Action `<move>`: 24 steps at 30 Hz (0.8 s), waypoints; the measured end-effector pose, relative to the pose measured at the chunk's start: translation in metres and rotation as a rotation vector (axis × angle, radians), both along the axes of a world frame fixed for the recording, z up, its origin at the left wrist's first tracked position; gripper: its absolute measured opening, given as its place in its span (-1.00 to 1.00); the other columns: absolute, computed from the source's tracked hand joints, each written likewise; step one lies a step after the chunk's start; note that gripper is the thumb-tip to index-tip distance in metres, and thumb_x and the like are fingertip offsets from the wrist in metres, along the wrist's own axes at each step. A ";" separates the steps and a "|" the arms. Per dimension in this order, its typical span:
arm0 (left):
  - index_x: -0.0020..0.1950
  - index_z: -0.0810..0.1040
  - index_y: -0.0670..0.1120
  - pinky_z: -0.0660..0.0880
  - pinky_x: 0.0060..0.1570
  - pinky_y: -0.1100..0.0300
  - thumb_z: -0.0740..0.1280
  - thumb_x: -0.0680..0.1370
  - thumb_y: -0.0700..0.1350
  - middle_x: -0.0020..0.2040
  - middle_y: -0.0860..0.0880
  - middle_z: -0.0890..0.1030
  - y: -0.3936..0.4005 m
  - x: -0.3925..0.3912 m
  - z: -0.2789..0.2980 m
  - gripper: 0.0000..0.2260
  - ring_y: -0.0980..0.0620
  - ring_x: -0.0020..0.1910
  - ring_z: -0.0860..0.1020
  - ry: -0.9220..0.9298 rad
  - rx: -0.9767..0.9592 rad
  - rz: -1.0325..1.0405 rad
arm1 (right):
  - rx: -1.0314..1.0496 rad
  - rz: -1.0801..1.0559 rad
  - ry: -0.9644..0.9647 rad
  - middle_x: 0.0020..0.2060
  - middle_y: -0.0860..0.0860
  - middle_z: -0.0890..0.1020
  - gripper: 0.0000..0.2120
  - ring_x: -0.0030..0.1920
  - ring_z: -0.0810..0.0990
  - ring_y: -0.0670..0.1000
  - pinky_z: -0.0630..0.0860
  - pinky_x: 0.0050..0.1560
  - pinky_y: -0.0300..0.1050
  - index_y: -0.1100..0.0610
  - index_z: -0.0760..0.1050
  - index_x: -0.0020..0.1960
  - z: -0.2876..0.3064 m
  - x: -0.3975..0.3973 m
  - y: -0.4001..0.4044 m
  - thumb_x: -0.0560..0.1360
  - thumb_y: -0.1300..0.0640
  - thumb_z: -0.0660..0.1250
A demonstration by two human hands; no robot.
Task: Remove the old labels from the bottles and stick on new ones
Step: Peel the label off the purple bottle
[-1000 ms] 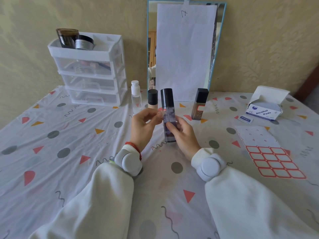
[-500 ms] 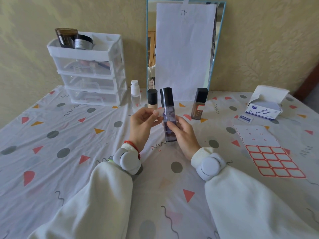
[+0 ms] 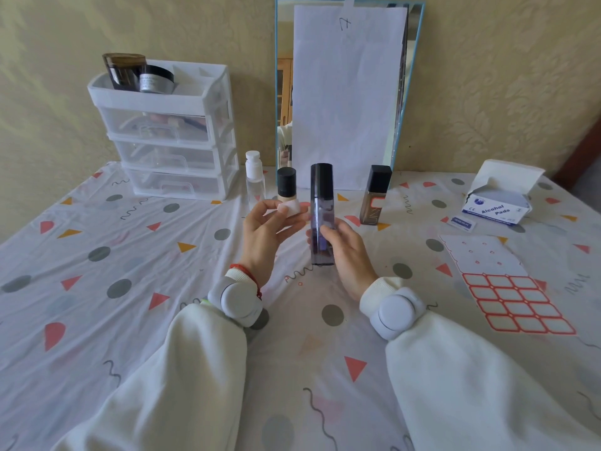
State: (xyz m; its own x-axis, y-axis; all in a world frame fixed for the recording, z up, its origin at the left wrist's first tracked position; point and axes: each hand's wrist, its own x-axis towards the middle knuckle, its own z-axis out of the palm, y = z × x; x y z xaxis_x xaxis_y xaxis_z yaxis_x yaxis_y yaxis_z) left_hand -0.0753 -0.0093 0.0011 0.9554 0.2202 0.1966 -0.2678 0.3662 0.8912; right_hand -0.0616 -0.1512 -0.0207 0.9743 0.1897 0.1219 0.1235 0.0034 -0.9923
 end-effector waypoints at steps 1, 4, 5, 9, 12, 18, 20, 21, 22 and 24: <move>-0.10 0.44 -0.17 0.58 0.05 0.08 0.21 0.61 -0.29 -0.03 -0.23 0.68 0.000 0.000 0.000 -0.89 -0.17 0.02 0.66 -0.007 -0.033 -0.020 | 0.019 -0.011 0.011 -0.12 -0.04 0.68 -0.82 -0.13 0.66 -0.15 0.54 -0.18 -0.35 0.05 0.52 0.13 0.001 0.000 0.000 0.63 0.09 0.17; -0.09 0.46 -0.19 0.57 0.09 0.09 0.23 0.60 -0.28 -0.03 -0.18 0.69 0.000 0.001 -0.002 -0.92 -0.14 0.05 0.65 0.003 -0.015 0.006 | 0.027 -0.033 0.019 -0.11 -0.02 0.68 -0.81 -0.12 0.67 -0.12 0.56 -0.20 -0.33 0.05 0.52 0.16 0.002 0.001 0.000 0.62 0.07 0.18; -0.09 0.47 -0.19 0.57 0.09 0.10 0.24 0.60 -0.26 -0.05 -0.14 0.69 0.001 0.002 -0.002 -0.92 -0.10 0.04 0.65 0.016 0.013 0.022 | 0.017 -0.044 0.014 -0.08 -0.02 0.68 -0.82 -0.09 0.66 -0.12 0.58 -0.16 -0.30 0.03 0.51 0.15 0.002 0.001 0.000 0.62 0.07 0.20; -0.07 0.54 -0.17 0.57 0.03 0.19 0.24 0.60 -0.23 -0.12 -0.06 0.65 0.002 0.004 -0.005 -0.90 0.03 -0.09 0.62 0.083 0.143 0.091 | -0.026 -0.079 -0.044 0.06 0.00 0.63 -0.74 0.09 0.60 -0.07 0.55 -0.01 -0.32 0.15 0.48 0.26 0.002 0.004 -0.002 0.59 0.11 0.26; -0.10 0.56 -0.15 0.55 -0.06 0.24 0.22 0.60 -0.25 -0.14 -0.07 0.63 0.003 0.004 -0.004 -0.84 0.05 -0.13 0.59 0.113 0.178 0.119 | -0.079 -0.074 -0.089 0.09 -0.06 0.61 -0.71 0.12 0.56 -0.13 0.49 -0.02 -0.39 0.11 0.46 0.29 0.003 0.006 -0.003 0.59 0.09 0.27; -0.10 0.52 -0.18 0.54 -0.10 0.21 0.14 0.57 -0.34 -0.12 -0.12 0.58 0.003 0.004 -0.003 -0.81 -0.02 -0.15 0.53 0.157 0.139 0.076 | -0.125 -0.040 -0.086 0.21 -0.06 0.55 -0.71 0.26 0.48 -0.06 0.44 0.27 -0.14 0.06 0.42 0.30 0.000 0.010 -0.003 0.59 0.12 0.27; -0.12 0.51 -0.19 0.54 -0.13 0.22 0.14 0.54 -0.37 -0.10 -0.17 0.56 0.002 0.004 -0.003 -0.81 -0.04 -0.15 0.52 0.151 0.132 0.055 | -0.138 -0.023 -0.113 0.18 -0.06 0.55 -0.72 0.22 0.49 -0.12 0.43 0.19 -0.32 0.10 0.42 0.30 -0.001 0.011 -0.003 0.59 0.17 0.27; -0.13 0.51 -0.20 0.55 -0.14 0.22 0.14 0.53 -0.38 -0.10 -0.18 0.56 0.002 0.003 -0.003 -0.80 -0.04 -0.15 0.51 0.150 0.126 0.052 | -0.142 -0.015 -0.125 0.16 -0.07 0.55 -0.72 0.17 0.50 -0.18 0.42 0.10 -0.44 0.11 0.43 0.29 -0.001 0.011 -0.003 0.59 0.19 0.26; -0.14 0.52 -0.20 0.55 -0.15 0.22 0.14 0.52 -0.39 -0.10 -0.18 0.56 0.002 0.004 -0.003 -0.80 -0.04 -0.15 0.51 0.151 0.124 0.053 | -0.148 -0.011 -0.135 0.13 -0.09 0.55 -0.73 0.13 0.50 -0.24 0.41 0.02 -0.53 0.12 0.42 0.29 -0.001 0.012 -0.003 0.59 0.20 0.26; -0.15 0.54 -0.19 0.55 -0.16 0.24 0.16 0.51 -0.39 -0.11 -0.15 0.57 0.002 0.004 -0.003 -0.80 -0.04 -0.15 0.51 0.158 0.143 0.060 | -0.156 -0.015 -0.136 0.14 -0.09 0.54 -0.71 0.11 0.49 -0.25 0.40 -0.05 -0.58 0.13 0.41 0.30 -0.003 0.013 -0.003 0.59 0.20 0.26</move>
